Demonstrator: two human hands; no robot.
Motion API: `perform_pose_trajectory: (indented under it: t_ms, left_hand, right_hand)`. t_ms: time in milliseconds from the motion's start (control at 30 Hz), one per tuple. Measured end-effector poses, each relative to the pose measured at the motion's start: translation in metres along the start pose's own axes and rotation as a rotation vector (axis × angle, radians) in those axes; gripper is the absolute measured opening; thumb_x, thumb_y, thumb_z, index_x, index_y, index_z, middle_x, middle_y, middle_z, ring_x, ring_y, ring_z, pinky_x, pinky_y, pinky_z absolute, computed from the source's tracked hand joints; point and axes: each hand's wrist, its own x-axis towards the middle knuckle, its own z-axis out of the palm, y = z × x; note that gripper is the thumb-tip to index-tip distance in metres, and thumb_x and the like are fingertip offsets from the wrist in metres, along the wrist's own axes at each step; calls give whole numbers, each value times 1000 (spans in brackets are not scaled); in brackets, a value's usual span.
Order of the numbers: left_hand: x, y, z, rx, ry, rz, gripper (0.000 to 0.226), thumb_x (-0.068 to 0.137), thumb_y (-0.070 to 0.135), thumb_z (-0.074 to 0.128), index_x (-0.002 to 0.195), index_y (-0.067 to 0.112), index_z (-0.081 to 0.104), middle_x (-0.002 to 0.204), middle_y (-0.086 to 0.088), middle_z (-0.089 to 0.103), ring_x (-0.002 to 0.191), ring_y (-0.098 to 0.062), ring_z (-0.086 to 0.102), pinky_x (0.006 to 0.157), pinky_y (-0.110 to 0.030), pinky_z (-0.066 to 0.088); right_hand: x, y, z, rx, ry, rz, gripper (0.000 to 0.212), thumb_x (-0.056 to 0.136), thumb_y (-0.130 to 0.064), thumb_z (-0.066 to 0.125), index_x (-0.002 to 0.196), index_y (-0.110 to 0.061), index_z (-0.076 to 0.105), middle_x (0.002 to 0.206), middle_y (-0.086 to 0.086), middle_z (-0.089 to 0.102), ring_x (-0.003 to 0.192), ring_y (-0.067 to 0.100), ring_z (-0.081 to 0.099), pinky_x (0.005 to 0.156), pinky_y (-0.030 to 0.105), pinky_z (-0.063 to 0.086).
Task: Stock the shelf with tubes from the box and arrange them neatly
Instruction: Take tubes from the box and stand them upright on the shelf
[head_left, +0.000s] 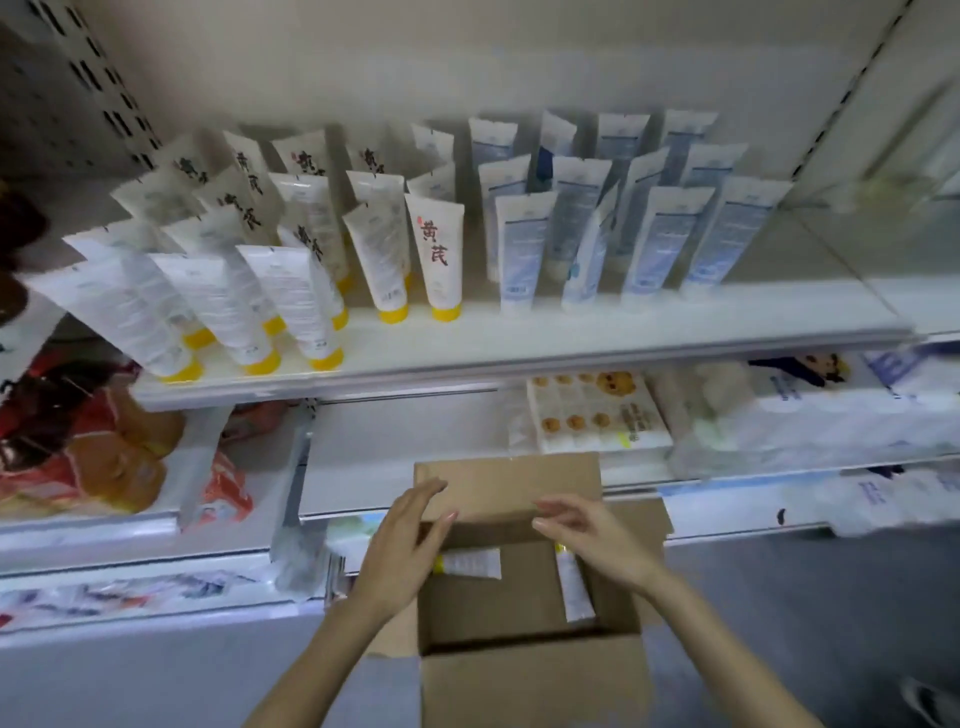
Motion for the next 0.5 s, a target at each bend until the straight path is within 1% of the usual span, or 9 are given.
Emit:
perform_pose_trajectory:
  t_ms: [33, 100, 167, 200, 267, 300, 400, 500]
  left_hand:
    - [-4, -11, 1, 5, -31, -32, 41, 92, 46, 46, 128, 29, 49, 131, 15, 49, 125, -5, 43, 106, -21, 31]
    - [-14, -32, 6, 10, -79, -92, 43, 91, 45, 45, 130, 27, 49, 131, 15, 48, 125, -7, 43, 105, -21, 30]
    - [-25, -50, 11, -5, -107, -148, 45, 90, 47, 44, 130, 28, 48, 134, 13, 49, 125, -6, 43, 105, -23, 32]
    - [-32, -58, 14, -15, -120, -181, 44, 91, 45, 45, 131, 27, 48, 136, 12, 48, 125, -6, 43, 106, -23, 31]
    - [-45, -73, 22, -4, -141, -255, 44, 93, 39, 47, 135, 24, 45, 139, 9, 45, 127, -8, 40, 104, -19, 27]
    - [-50, -80, 28, 0, -145, -298, 46, 94, 38, 47, 137, 23, 43, 141, 7, 44, 129, -10, 39, 104, -20, 26]
    - [-61, -102, 43, -15, -141, -429, 50, 94, 37, 48, 140, 21, 39, 146, 2, 40, 134, -15, 36, 110, -26, 25]
    - [-67, -129, 58, -25, -166, -518, 53, 94, 37, 49, 142, 20, 35, 148, 0, 37, 134, -18, 36, 112, -38, 30]
  right_hand:
    - [-2, 12, 12, -3, -6, 40, 24, 85, -26, 68, 107, -29, 60, 108, -8, 64, 97, -2, 60, 82, 10, 46]
    - [-4, 35, 32, -9, -1, 108, 26, 85, -25, 67, 110, -22, 61, 107, -8, 63, 92, -7, 58, 77, 4, 43]
    - [-6, 60, 47, 1, 15, 203, 29, 86, -21, 67, 113, -13, 61, 106, -3, 64, 87, -5, 57, 71, 2, 42]
    - [-7, 71, 54, 0, 13, 251, 32, 86, -22, 67, 115, -11, 61, 106, -2, 64, 88, -4, 56, 71, 3, 42]
    - [-9, 93, 64, -4, -9, 330, 33, 86, -25, 67, 115, -10, 61, 104, -5, 63, 88, -4, 56, 72, 2, 42]
    - [-7, 103, 68, 3, -12, 367, 34, 86, -27, 67, 115, -10, 61, 102, -6, 63, 89, -4, 56, 71, 2, 42]
    - [6, 132, 78, 33, 14, 476, 34, 86, -30, 66, 113, -11, 62, 101, -3, 63, 94, 5, 57, 71, 6, 42]
    - [25, 156, 91, 146, 69, 577, 29, 85, -29, 68, 108, -12, 62, 107, 6, 65, 97, 15, 60, 72, 15, 45]
